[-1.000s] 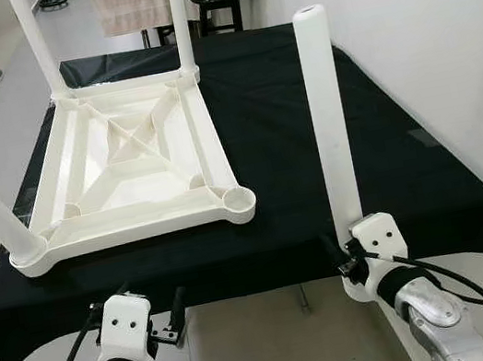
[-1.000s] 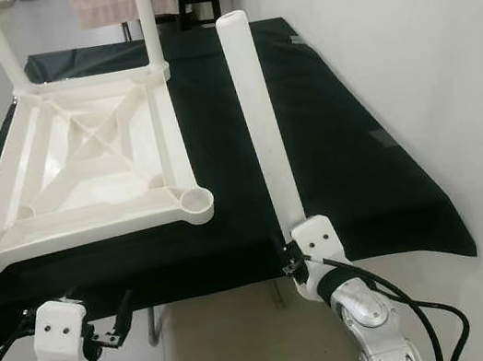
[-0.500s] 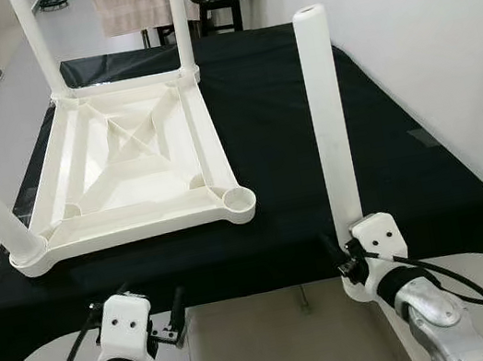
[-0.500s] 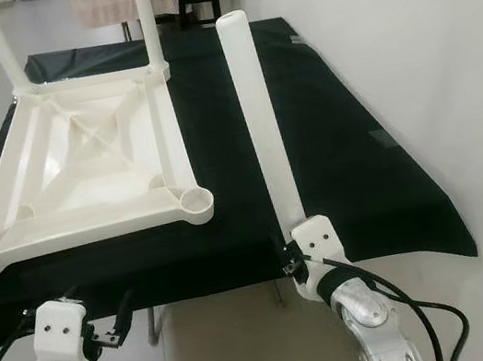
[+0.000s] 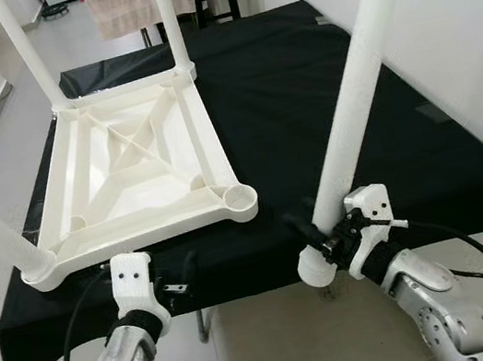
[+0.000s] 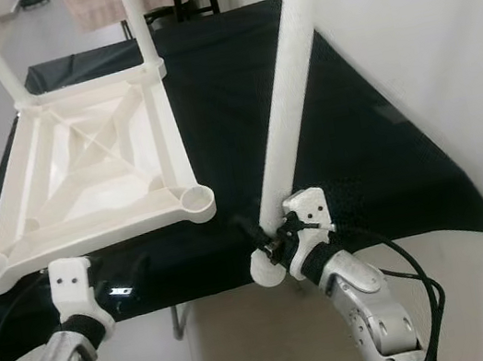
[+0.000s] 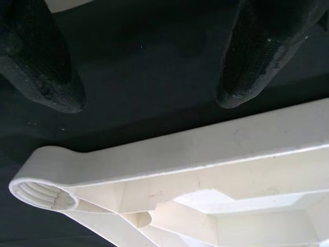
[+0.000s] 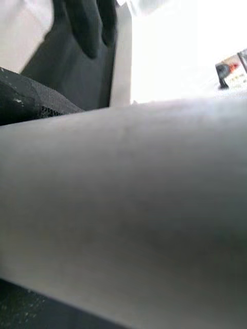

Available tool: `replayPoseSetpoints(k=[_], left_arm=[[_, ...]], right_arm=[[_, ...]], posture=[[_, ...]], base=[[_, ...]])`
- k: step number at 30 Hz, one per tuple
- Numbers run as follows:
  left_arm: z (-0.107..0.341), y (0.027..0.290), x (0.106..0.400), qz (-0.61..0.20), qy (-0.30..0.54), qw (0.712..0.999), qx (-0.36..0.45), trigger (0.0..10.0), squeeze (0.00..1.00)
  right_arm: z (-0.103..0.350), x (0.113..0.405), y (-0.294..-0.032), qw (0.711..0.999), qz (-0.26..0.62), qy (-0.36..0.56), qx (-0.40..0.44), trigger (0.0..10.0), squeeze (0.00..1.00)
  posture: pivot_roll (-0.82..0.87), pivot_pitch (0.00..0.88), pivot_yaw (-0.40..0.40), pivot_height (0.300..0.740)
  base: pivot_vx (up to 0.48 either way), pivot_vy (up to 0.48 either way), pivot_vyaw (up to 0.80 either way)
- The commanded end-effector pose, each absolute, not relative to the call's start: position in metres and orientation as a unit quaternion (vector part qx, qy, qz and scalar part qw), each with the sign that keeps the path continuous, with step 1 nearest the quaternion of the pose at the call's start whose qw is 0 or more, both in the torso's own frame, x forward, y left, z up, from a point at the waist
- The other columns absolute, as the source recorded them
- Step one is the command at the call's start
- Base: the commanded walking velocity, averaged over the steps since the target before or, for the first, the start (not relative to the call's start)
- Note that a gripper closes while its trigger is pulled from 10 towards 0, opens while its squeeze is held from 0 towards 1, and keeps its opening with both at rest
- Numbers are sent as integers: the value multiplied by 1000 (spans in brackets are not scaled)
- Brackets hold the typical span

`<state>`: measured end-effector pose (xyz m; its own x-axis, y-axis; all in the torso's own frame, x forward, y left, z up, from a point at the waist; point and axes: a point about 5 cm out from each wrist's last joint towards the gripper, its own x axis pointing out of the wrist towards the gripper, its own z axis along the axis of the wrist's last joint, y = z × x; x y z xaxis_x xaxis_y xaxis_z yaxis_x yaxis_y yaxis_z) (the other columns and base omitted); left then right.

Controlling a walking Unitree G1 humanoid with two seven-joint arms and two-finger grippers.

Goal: Building children table

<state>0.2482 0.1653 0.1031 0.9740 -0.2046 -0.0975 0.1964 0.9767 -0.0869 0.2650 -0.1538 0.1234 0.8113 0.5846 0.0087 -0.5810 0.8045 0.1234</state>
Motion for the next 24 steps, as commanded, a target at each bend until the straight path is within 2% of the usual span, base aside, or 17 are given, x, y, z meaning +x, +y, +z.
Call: replayPoseSetpoints(k=[1,8,14,19,24], left_arm=[[103,162,248,-126,61,989,-39,10000,0],[118,151,249,-186,22,982,-17,10000,0],[131,139,248,-227,-22,973,22,10000,0],[132,135,246,-252,-15,967,14,10000,0],[122,144,244,-232,11,973,4,10000,0]], right_arm=[[132,265,-154,944,323,1,72,10000,0],[165,279,-159,942,315,-58,96,10000,0],[179,284,-156,941,322,-81,65,10000,0],[178,288,-155,946,313,-76,30,10000,0],[168,291,-158,957,283,-55,6,10000,0]], posture=[[-66,81,26,740],[-71,71,26,740],[-73,59,24,740],[-73,56,24,740],[-67,53,22,740]], base=[[0,0,0],[0,0,0],[0,0,0],[0,0,0],[0,0,0]])
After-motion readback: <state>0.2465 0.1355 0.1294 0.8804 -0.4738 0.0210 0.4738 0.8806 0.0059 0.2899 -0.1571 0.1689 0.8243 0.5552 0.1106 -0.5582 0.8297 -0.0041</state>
